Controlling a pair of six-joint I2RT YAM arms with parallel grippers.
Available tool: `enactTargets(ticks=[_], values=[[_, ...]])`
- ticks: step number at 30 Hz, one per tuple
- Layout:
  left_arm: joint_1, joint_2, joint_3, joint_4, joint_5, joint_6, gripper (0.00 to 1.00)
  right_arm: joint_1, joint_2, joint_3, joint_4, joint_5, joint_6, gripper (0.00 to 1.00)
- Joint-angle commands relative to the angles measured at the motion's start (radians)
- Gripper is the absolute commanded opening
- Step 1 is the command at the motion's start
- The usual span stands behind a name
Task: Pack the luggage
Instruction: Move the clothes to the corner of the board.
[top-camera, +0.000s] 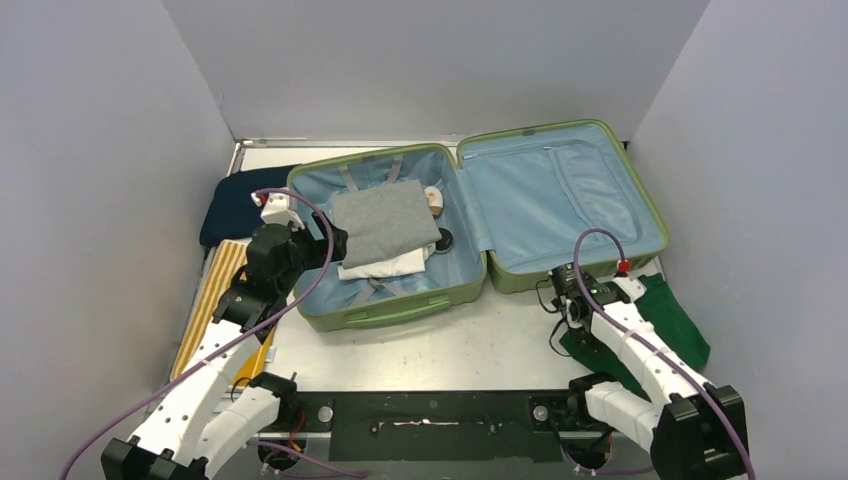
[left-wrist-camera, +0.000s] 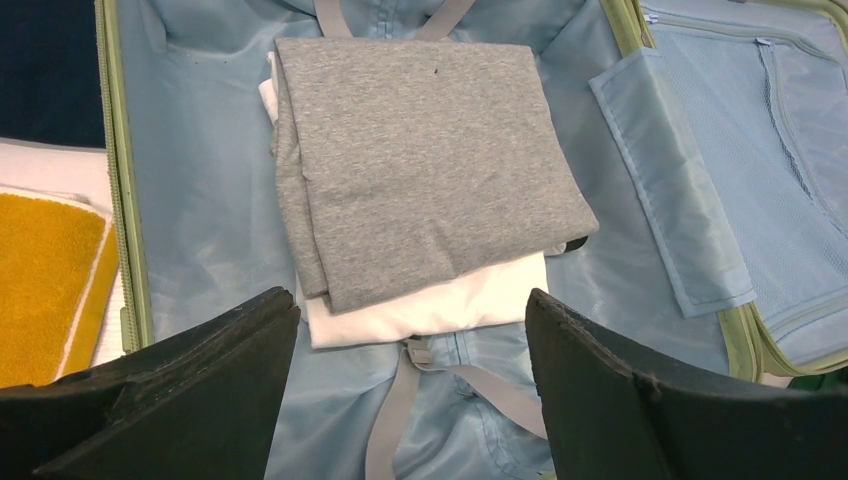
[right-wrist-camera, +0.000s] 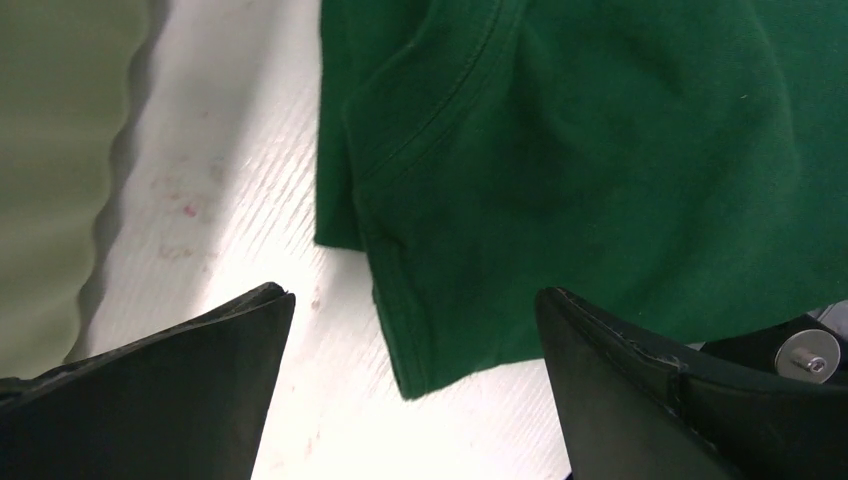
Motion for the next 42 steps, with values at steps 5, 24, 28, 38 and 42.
enactTargets(ticks=[5,24,28,38,42], values=[[-0.013,-0.015,0.024,0.011,0.012,-0.003,0.81,-0.11,0.123,-0.042,0.106,0.06,0.038,0.96],[-0.019,-0.019,0.018,0.02,0.032,-0.011,0.8,-0.024,0.214,-0.056,0.154,-0.109,-0.049,0.18],[-0.022,-0.019,0.016,0.02,0.039,-0.013,0.8,0.08,0.166,-0.06,0.113,-0.145,0.029,0.12],[-0.028,-0.02,0.018,0.014,0.03,-0.008,0.8,0.56,0.145,0.006,-0.028,-0.21,0.371,0.13],[-0.029,-0.014,0.017,0.012,0.026,-0.008,0.81,0.774,0.218,0.069,-0.018,-0.209,0.543,0.16]])
